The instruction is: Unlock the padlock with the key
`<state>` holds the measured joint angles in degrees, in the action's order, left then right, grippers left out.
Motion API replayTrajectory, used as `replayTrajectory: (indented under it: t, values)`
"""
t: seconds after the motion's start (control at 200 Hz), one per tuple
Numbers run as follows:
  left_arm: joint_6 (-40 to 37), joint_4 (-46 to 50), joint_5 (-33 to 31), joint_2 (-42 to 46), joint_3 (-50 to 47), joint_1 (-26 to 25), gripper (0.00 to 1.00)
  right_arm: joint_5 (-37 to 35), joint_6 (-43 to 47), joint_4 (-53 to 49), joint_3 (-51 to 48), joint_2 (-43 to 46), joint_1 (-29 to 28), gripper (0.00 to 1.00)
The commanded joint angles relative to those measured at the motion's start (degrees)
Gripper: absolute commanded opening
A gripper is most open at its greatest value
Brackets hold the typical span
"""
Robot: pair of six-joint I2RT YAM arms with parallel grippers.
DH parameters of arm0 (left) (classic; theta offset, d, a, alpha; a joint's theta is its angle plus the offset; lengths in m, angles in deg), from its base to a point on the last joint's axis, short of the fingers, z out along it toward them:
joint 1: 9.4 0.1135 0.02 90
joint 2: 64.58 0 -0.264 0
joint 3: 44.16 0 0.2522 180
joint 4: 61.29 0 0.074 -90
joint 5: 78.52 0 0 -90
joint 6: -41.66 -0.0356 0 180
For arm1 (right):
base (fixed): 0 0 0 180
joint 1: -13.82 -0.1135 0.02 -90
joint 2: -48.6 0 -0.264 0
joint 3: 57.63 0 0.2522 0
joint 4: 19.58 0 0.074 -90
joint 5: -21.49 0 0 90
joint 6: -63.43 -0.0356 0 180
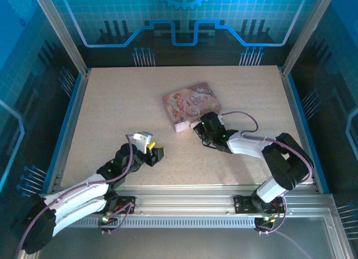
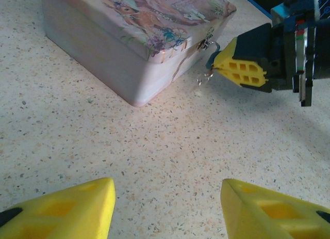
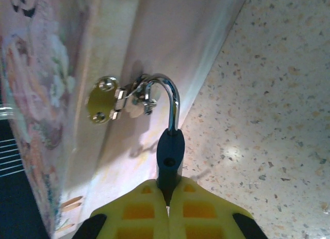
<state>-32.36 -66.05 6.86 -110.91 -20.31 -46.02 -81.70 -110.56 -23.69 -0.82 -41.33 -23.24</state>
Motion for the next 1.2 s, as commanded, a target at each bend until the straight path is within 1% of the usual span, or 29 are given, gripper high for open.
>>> replayTrajectory:
  t: [0.0,0.245,0.34,0.43,0.53,0.705,0.995,1.196]
  values:
    - [-1.4,0.55,0.04,0.37,-0.88,0.5,0.57,-3.76,0.47,-1.18,-0.93,2.2,0.56,0.0]
    - [-1.4,0.69,-0.01,0.45,-0.84,0.5,0.57,-2.33,0.85,-3.89,-0.23,1.2,1.7,0.0]
    - [-1.27,0.99,0.05,0.8,-0.85,0.5,0.57,1.08,1.22,-3.06,-0.47,-0.74,3.35,0.0]
    - [-1.25,1.33,-0.03,1.19,-0.86,0.5,0.57,4.58,3.65,1.34,-1.37,-2.52,4.45,0.0]
    - [-1.23,1.39,-0.1,1.33,-0.9,0.5,0.57,7.53,8.74,5.46,-1.48,-4.01,4.95,0.0]
    - [-1.21,1.36,0.07,1.4,-0.9,0.5,0.57,10.35,13.52,12.46,-4.06,-4.65,6.11,0.0]
    - [-1.22,1.0,0.05,1.43,-1.29,0.5,0.57,11.65,17.14,22.03,-10.11,-2.19,7.96,0.0]
    - [-1.04,0.91,-0.08,1.56,-1.56,0.5,0.57,10.94,18.09,23.75,-11.82,-0.48,8.23,0.0]
